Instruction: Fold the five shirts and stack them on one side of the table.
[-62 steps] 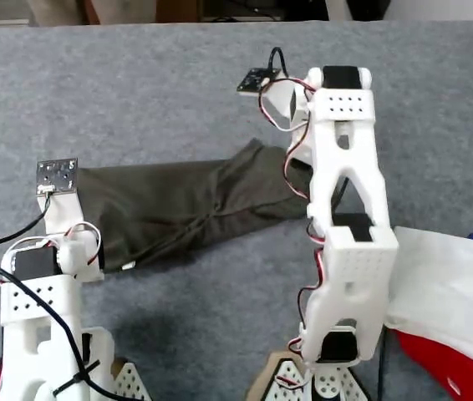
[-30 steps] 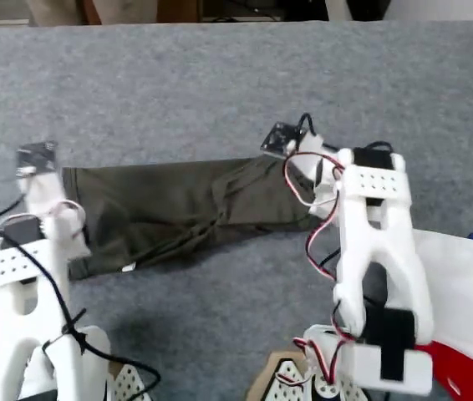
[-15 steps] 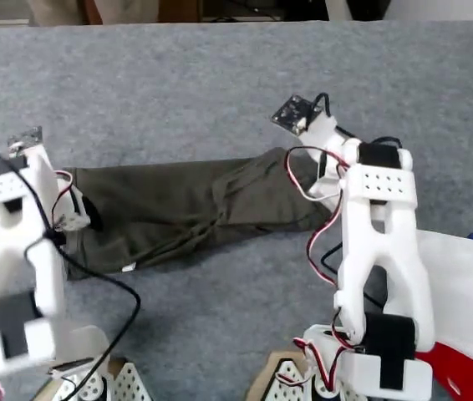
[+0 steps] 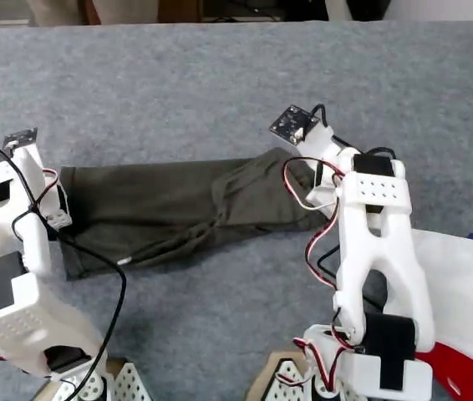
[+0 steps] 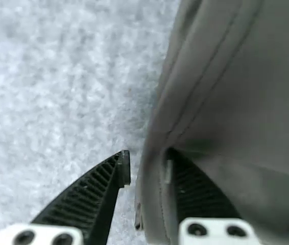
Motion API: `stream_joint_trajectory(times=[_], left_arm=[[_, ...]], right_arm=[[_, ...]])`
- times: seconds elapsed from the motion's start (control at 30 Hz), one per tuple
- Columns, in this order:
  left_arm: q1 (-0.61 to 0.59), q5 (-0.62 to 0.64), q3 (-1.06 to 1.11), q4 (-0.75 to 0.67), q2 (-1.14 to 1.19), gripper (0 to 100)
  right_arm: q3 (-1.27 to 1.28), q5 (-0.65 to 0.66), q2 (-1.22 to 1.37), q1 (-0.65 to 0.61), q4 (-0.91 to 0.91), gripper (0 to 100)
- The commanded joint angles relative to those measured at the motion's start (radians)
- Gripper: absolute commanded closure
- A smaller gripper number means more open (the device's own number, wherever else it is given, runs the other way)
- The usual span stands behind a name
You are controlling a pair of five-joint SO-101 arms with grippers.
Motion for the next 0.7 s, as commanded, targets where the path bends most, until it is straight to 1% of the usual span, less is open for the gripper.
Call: stream_joint_trajectory(times=[0.0, 0.03, 0.13, 0.3, 0.5, 0.53, 0.57, 0.67], left_arm=[[0.008, -0.011, 0.054, -0.074, -0.007, 96], [0.017, -0.012, 0.078, -0.091, -0.007, 98], [0.040, -0.006, 0.118, -0.129, -0.016, 98], [0.037, -0.003, 0.095, -0.130, -0.012, 98], [0.041, -0.009, 0.080, -0.127, -0.015, 98], [0.041, -0.011, 0.080, -0.123, -0.016, 97], [0.041, -0.017, 0.078, -0.107, -0.018, 93], [0.018, -0.058, 0.041, -0.058, -0.018, 79]], right_arm=[[-0.005, -0.012, -0.053, 0.001, -0.037, 97.5], [-0.005, -0.012, -0.053, 0.001, -0.038, 97.5], [-0.004, -0.014, -0.051, 0.001, -0.051, 97.5], [-0.004, -0.063, -0.053, 0.001, -0.100, 97.5], [-0.005, -0.084, -0.047, -0.005, -0.121, 97.5], [-0.002, -0.092, -0.048, -0.004, -0.133, 97.5], [-0.002, -0.095, -0.047, -0.002, -0.140, 97.5], [0.002, -0.095, -0.045, -0.007, -0.144, 97.5]])
